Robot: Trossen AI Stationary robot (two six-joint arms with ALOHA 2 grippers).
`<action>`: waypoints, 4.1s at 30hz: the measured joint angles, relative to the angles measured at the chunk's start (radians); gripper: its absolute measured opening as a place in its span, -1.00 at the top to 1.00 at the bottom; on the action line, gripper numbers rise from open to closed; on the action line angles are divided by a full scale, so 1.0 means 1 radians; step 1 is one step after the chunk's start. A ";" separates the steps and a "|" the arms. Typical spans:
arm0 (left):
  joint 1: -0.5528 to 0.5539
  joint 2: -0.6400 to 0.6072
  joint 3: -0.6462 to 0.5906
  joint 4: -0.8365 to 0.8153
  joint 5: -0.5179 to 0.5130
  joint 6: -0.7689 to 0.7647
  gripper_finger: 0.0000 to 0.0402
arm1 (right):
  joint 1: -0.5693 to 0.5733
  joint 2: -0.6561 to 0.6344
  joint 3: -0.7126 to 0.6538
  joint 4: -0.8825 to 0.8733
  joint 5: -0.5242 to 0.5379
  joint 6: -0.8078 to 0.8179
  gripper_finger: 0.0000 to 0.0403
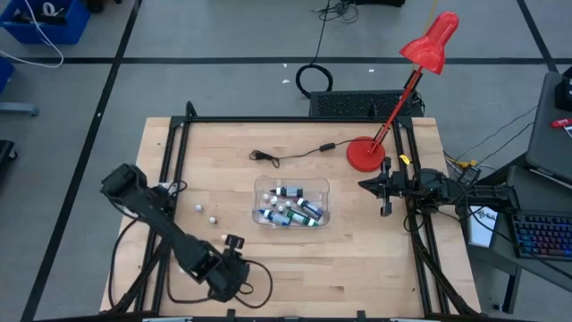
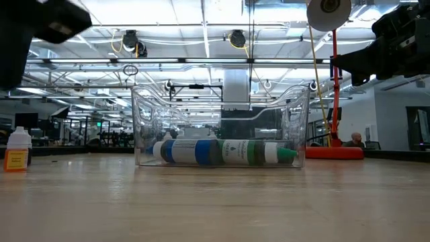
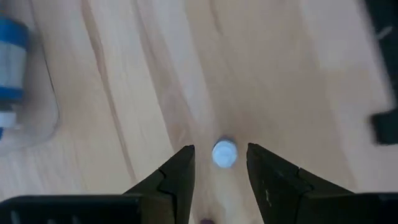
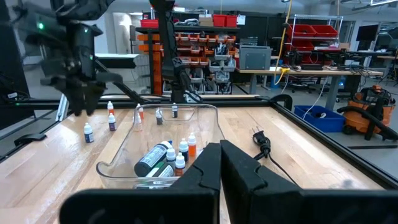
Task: Pick & Place food coloring
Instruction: Put the small blue food coloring bottle into the transparent bin
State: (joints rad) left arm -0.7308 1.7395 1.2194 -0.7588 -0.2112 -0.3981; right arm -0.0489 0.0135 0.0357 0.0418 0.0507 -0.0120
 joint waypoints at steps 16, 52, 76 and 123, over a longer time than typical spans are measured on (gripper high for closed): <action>0.014 0.088 0.000 0.004 0.085 -0.051 0.25 | 0.000 0.000 0.000 0.000 0.000 0.000 1.00; 0.021 0.094 -0.007 0.006 0.087 -0.107 0.26 | 0.000 0.000 0.000 0.000 0.000 0.000 1.00; 0.037 0.099 -0.048 0.054 0.116 -0.101 0.26 | 0.000 0.000 0.000 0.000 0.000 0.000 1.00; 0.037 0.098 -0.018 0.004 0.124 -0.086 0.26 | 0.000 0.000 0.000 0.000 0.000 0.000 1.00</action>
State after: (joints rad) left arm -0.6941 1.8378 1.2015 -0.7547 -0.0872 -0.4843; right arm -0.0488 0.0135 0.0357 0.0414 0.0509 -0.0120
